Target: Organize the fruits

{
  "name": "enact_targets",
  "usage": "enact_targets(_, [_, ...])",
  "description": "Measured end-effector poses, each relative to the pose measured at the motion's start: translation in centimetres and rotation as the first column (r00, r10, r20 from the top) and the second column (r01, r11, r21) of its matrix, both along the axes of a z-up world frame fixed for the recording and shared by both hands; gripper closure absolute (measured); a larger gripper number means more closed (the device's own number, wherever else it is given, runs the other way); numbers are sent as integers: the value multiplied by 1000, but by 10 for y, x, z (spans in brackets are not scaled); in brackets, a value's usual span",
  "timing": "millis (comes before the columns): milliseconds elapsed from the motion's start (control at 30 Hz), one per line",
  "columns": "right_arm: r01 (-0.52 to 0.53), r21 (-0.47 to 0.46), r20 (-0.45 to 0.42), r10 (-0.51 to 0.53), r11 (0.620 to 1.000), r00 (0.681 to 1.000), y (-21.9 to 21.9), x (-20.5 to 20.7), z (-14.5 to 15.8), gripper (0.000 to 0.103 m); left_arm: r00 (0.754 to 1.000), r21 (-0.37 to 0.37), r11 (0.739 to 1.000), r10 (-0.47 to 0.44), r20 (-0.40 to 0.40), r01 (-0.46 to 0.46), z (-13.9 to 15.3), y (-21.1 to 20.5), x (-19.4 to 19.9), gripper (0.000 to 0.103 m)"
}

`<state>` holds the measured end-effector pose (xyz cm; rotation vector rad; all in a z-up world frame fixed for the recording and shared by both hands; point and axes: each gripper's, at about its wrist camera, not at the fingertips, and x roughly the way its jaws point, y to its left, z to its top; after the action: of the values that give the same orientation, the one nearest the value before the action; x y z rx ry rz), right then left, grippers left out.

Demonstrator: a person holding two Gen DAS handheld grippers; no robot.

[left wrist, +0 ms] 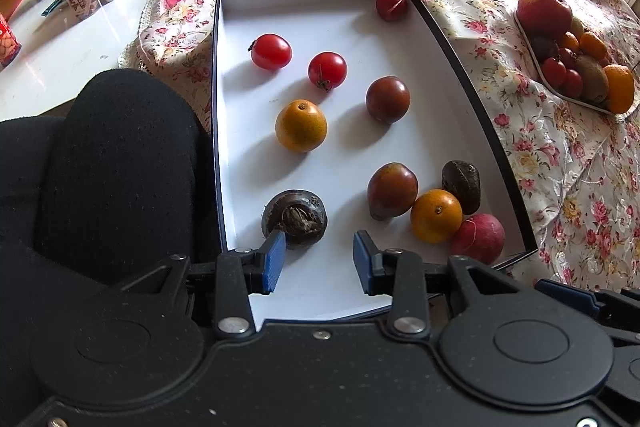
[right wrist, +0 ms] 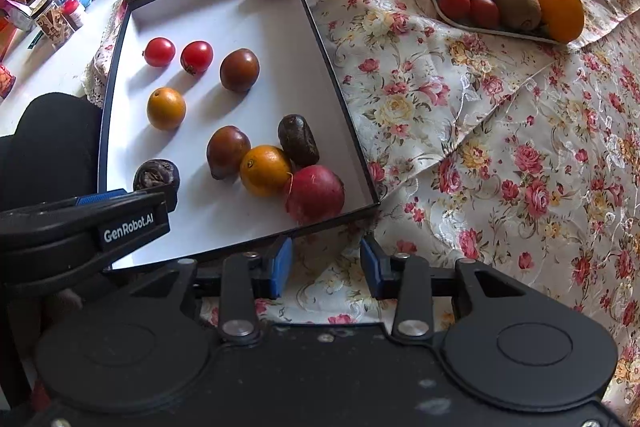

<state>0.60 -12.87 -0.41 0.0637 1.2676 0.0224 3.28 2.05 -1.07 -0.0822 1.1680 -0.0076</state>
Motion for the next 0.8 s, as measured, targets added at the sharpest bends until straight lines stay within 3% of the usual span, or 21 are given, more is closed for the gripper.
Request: enact_targets(800, [7,-7,-2,-7,1000,1000,-1,1,-3,63,1000,2,1000,1,-5,-1,-1,-1,0,59])
